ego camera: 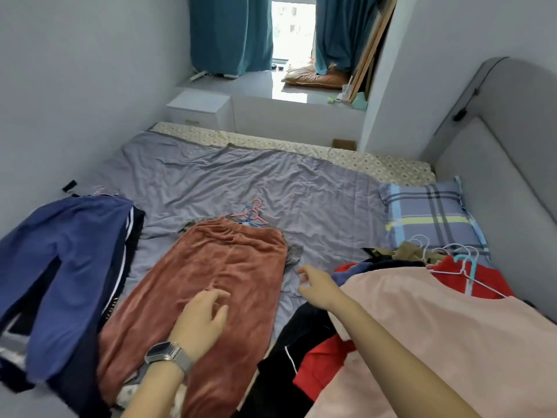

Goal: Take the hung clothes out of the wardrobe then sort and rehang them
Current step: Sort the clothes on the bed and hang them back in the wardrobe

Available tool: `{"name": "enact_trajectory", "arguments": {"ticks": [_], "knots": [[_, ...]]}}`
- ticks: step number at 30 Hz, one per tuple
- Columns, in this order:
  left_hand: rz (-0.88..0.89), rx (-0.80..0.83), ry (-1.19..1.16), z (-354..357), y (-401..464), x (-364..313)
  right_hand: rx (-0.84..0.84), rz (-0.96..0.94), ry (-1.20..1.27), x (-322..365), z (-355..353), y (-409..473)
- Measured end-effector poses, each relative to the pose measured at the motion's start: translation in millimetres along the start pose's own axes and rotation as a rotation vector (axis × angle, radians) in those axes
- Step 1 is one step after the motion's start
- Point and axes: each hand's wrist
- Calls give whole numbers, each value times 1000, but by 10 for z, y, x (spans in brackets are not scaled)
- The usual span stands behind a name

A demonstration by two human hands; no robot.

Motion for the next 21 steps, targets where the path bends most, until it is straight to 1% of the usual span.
{"name": "enact_trajectory", "arguments": {"ticks": [3,5,7,9,14,21], "knots": [[-34,2,-24,-500,-193,749,25,2,-20,646,581,38],[-96,9,-10,-806,-281,1228,47,-5,-17,1033,930,91],[-161,11,1,-1048,-329,1616,44,-11,-18,1327,1199,129],[-186,5,-22,-1199,-334,1872,32,15,-23,1497,1389,133],[-124,28,-74,-1188,-192,2225,3,103,-65,1563,1504,318],[-97,48,-109,-1062,46,2399,13,219,-133,1388,1425,752]]}}
Point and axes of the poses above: each hand's wrist, its own y-axis towards the middle knuckle, its own z-axis out of the palm, x = y × z, and after that the axes turned 12 degrees about z, right-handed
